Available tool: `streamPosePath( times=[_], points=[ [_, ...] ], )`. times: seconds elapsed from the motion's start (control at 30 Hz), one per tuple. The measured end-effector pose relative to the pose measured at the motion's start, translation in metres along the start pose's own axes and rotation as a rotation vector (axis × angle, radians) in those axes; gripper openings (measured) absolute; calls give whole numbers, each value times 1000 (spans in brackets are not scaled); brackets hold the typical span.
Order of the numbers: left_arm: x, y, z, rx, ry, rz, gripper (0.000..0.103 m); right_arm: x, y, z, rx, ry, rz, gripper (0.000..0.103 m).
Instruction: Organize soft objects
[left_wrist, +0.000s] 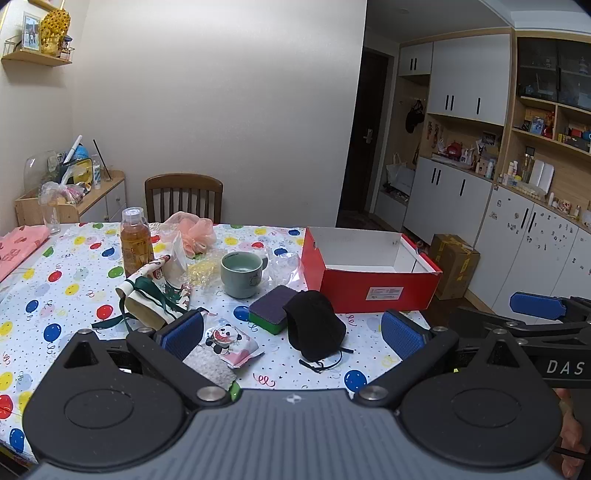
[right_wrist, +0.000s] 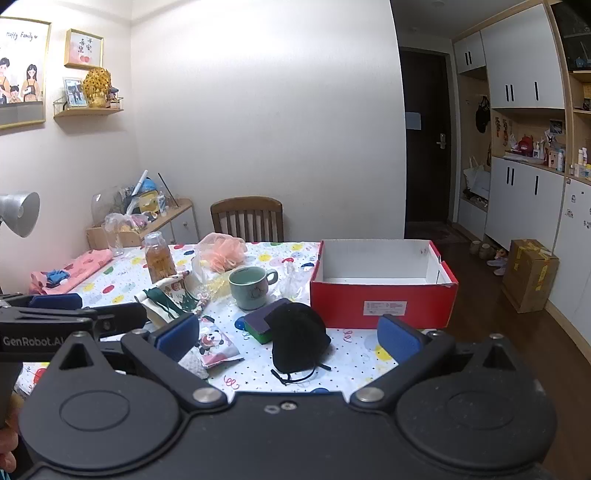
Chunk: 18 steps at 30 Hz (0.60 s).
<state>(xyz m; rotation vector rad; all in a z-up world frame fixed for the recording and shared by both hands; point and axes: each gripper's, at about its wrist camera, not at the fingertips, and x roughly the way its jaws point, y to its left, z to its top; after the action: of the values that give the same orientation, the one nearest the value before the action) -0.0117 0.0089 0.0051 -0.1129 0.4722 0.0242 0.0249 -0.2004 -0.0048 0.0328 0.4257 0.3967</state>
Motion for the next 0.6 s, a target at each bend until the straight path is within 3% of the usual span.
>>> streamPosePath(
  times=[0.6],
  points=[
    [3,-3,1,39,-7,15,103,2,-3,-2,14,4,12,103]
  ],
)
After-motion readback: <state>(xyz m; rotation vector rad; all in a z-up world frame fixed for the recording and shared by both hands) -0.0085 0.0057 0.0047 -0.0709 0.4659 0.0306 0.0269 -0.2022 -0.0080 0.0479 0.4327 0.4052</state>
